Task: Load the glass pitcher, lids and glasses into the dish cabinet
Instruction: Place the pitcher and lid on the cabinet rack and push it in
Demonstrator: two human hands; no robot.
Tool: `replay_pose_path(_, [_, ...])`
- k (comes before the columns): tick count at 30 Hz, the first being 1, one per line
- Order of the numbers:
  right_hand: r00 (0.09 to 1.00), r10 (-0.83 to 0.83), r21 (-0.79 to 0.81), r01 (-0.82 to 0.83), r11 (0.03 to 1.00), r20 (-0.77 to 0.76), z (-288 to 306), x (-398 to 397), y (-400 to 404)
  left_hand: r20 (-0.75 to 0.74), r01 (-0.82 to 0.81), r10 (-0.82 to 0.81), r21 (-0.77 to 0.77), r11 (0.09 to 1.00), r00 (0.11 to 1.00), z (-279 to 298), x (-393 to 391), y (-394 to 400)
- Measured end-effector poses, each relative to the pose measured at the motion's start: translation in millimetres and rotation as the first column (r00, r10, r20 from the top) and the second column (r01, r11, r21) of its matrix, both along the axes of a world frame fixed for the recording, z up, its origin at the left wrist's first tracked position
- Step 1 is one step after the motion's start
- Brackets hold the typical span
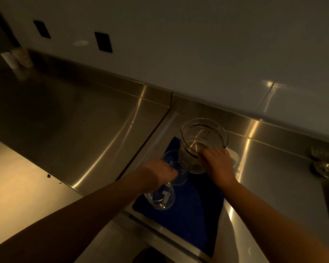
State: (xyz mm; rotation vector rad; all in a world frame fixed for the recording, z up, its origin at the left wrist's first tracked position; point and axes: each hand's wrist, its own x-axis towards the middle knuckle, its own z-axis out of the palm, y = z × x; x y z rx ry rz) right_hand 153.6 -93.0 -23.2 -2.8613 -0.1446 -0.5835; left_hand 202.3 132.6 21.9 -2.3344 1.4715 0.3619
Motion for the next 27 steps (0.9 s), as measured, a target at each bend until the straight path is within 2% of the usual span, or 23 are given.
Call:
replay_pose_path(3, [0.997,0.057,-0.017,-0.057,0.998,0.043,5,-1,3,0.043,0.100,-0.094,-0.182,0.978,0.995,8,-4,17])
replay_pose_path(4, [0.996,0.077,-0.034,-0.076,0.997,0.052,8,-1,6,0.099,0.163,-0.142,-0.251,0.954,0.985,11,-5,24])
replay_pose_path(6, [0.990,0.118,-0.074,-0.112,0.991,0.071,13,1,14,0.142,0.178,-0.139,-0.316,0.932,0.980,14,-4,36])
replay_pose_path(9, [0.978,0.182,-0.089,-0.173,0.981,0.105,23,6,30,0.179,0.169,-0.118,-0.301,0.939,0.977,22,-3,49])
replay_pose_path(11, [0.964,0.225,-0.084,-0.215,0.973,0.139,31,14,43,0.181,0.093,-0.052,-0.229,0.969,0.982,25,0,60])
replay_pose_path(14, [0.949,0.280,-0.088,-0.269,0.959,0.147,42,28,71,0.251,0.062,-0.001,-0.234,0.970,0.968,36,6,83])
replay_pose_path(16, [0.942,0.309,-0.097,-0.298,0.950,0.134,47,40,91,0.221,-0.034,0.063,-0.135,0.990,0.973,31,15,103])
replay_pose_path(18, [0.934,0.333,-0.093,-0.323,0.942,0.127,52,54,114,0.205,-0.085,0.121,-0.178,0.980,0.971,32,22,129])
replay_pose_path(21, [0.922,0.371,-0.101,-0.361,0.927,0.114,56,74,156,0.226,-0.125,0.158,-0.154,0.980,0.961,33,37,173])
replay_pose_path(23, [0.919,0.376,-0.103,-0.366,0.925,0.116,59,88,190,0.174,-0.226,0.259,-0.187,0.956,0.950,36,47,208])
replay_pose_path(25, [0.914,0.386,-0.099,-0.375,0.922,0.125,62,101,226,0.180,-0.228,0.268,-0.215,0.950,0.946,38,55,244])
replay_pose_path(27, [0.898,0.416,-0.101,-0.405,0.909,0.145,64,115,263,0.137,-0.296,0.334,-0.243,0.924,0.932,41,63,285])
